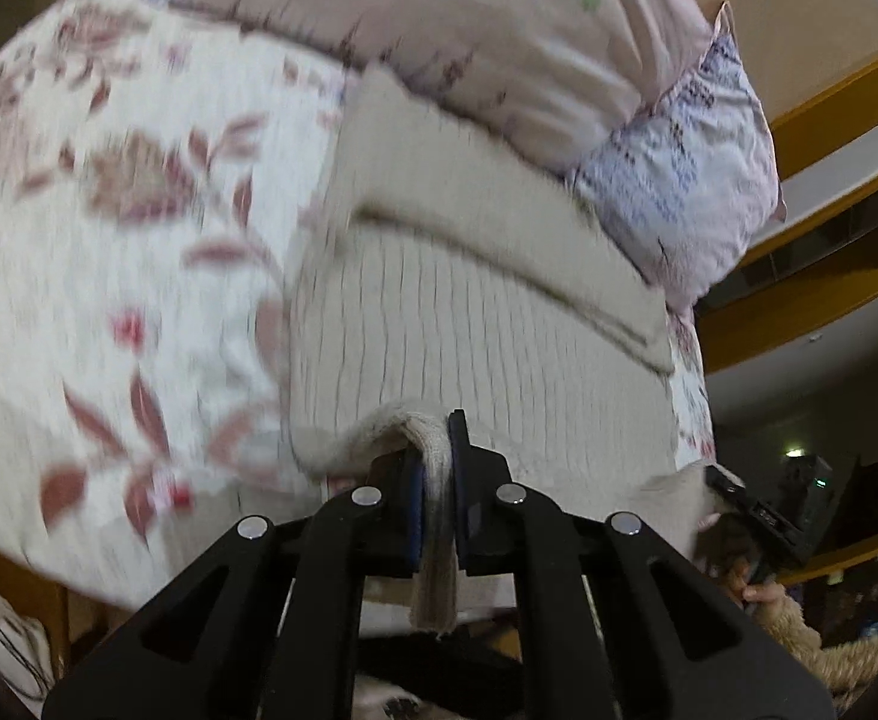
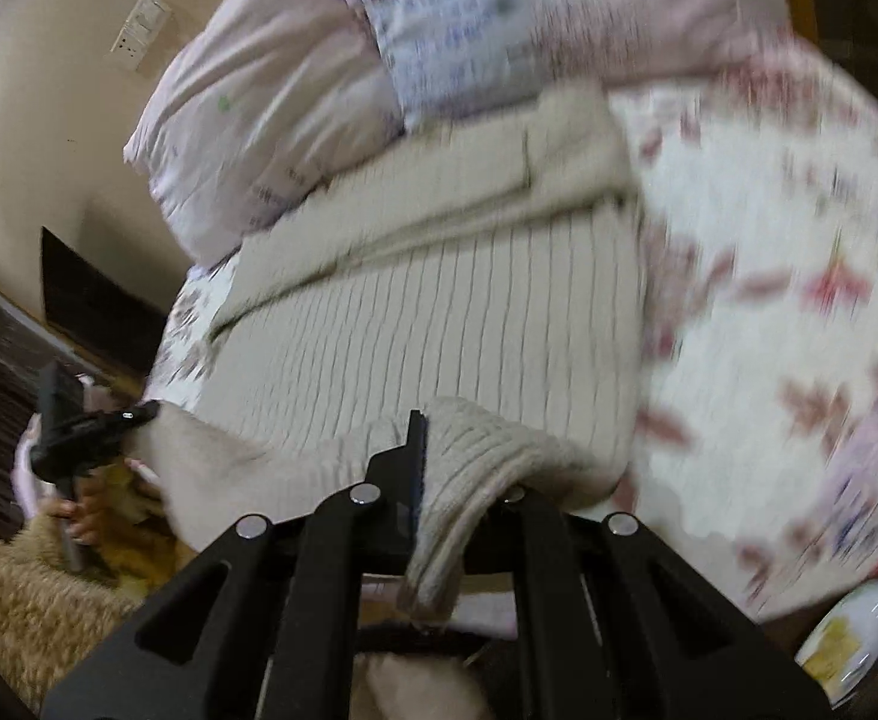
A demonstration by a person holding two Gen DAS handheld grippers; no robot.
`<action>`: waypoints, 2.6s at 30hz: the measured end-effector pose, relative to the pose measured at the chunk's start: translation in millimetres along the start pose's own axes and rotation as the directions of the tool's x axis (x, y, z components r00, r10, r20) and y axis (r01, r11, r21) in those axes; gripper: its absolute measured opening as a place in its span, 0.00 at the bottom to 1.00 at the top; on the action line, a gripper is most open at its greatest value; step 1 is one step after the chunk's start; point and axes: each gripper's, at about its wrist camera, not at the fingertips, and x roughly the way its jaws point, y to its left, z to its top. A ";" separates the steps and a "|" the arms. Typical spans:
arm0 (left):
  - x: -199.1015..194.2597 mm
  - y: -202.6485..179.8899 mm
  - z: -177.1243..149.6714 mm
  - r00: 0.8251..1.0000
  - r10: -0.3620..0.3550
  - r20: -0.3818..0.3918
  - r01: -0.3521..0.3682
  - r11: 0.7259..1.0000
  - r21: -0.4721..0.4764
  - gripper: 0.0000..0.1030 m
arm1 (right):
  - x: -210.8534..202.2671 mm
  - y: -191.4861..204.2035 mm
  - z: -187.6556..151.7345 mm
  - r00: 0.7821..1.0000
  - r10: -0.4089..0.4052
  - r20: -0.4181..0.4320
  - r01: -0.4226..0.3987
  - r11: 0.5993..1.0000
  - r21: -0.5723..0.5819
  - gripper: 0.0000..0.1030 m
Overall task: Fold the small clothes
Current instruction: 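Lift the hem with both grippers and lay it over toward the collar, then open both grippers and release the folded hem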
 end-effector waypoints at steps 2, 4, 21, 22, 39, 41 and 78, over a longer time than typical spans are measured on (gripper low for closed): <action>1.3 -6.9 18.7 0.999 0.023 0.041 -0.023 1.000 0.018 0.07 | -1.5 9.5 17.1 0.997 -0.049 0.060 0.052 0.998 -0.044 0.07; 3.0 -12.9 34.0 0.996 0.043 0.078 -0.045 0.999 0.027 0.07 | -4.4 11.1 32.8 0.990 -0.085 0.115 0.094 0.993 -0.072 0.07; 64.7 -40.7 158.4 0.966 0.162 0.201 -0.179 0.982 0.066 0.07 | 53.4 15.2 141.4 0.933 -0.178 0.313 0.198 0.980 -0.031 0.07; 74.6 -35.7 160.4 0.967 0.179 0.183 -0.192 0.980 0.053 0.07 | 62.2 11.4 144.5 0.937 -0.183 0.297 0.197 0.980 -0.018 0.07; 137.4 12.8 173.2 0.989 0.143 0.027 -0.135 0.973 -0.187 0.08 | 118.2 -47.0 163.6 0.981 -0.146 0.128 0.114 0.966 0.231 0.08; 139.6 14.2 176.5 0.992 0.120 0.026 -0.112 0.972 -0.205 0.08 | 117.0 -47.6 170.1 0.977 -0.158 0.146 0.120 0.964 0.237 0.07; 122.4 10.3 138.6 0.938 0.346 0.025 -0.346 0.932 0.106 0.49 | 88.8 -67.7 115.8 0.938 -0.337 0.078 0.315 0.926 0.209 0.34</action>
